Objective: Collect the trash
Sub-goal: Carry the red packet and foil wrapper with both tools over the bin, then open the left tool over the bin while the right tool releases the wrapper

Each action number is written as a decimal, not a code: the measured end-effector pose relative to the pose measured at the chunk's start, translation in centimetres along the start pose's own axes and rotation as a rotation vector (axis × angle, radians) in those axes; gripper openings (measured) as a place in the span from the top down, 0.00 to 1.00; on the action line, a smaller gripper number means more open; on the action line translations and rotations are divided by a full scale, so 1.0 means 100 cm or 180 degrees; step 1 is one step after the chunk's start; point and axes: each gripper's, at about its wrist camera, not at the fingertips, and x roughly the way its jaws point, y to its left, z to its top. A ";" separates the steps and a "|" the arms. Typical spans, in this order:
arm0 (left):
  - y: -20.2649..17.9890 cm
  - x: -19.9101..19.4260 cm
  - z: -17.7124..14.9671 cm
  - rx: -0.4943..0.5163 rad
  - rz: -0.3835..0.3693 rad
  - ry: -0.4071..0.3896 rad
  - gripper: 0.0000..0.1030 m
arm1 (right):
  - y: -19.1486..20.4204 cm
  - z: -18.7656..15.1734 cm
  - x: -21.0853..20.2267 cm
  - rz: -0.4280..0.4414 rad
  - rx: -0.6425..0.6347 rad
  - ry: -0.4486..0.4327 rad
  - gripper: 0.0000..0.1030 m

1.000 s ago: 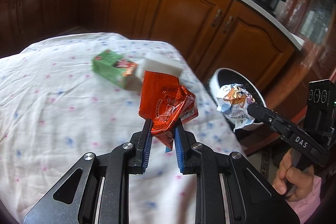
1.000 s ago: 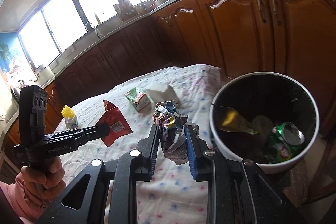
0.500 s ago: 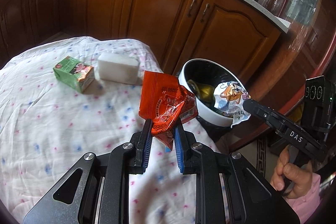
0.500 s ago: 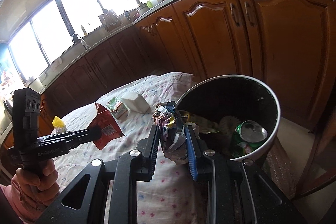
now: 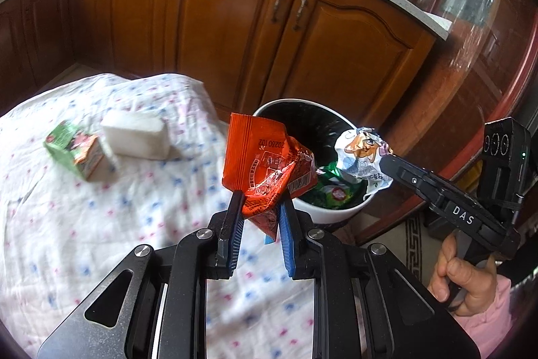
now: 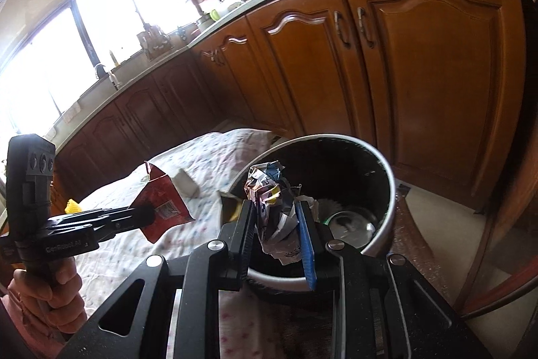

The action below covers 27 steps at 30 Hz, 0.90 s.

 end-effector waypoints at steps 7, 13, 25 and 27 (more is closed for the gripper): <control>-0.023 0.023 0.020 0.0094 -0.0100 0.0111 0.82 | -0.020 0.019 0.010 -0.0106 0.0037 0.0011 0.75; -0.041 0.051 0.040 0.0221 -0.0101 0.0245 0.82 | -0.031 0.030 0.018 -0.0145 0.0064 0.0041 0.75; -0.049 0.090 0.059 0.0328 -0.0025 0.0455 0.81 | -0.037 0.034 0.045 -0.0163 0.0077 0.0186 0.73; -0.050 0.095 0.061 0.0320 -0.0019 0.0478 0.79 | -0.039 0.036 0.049 -0.0147 0.0092 0.0212 0.70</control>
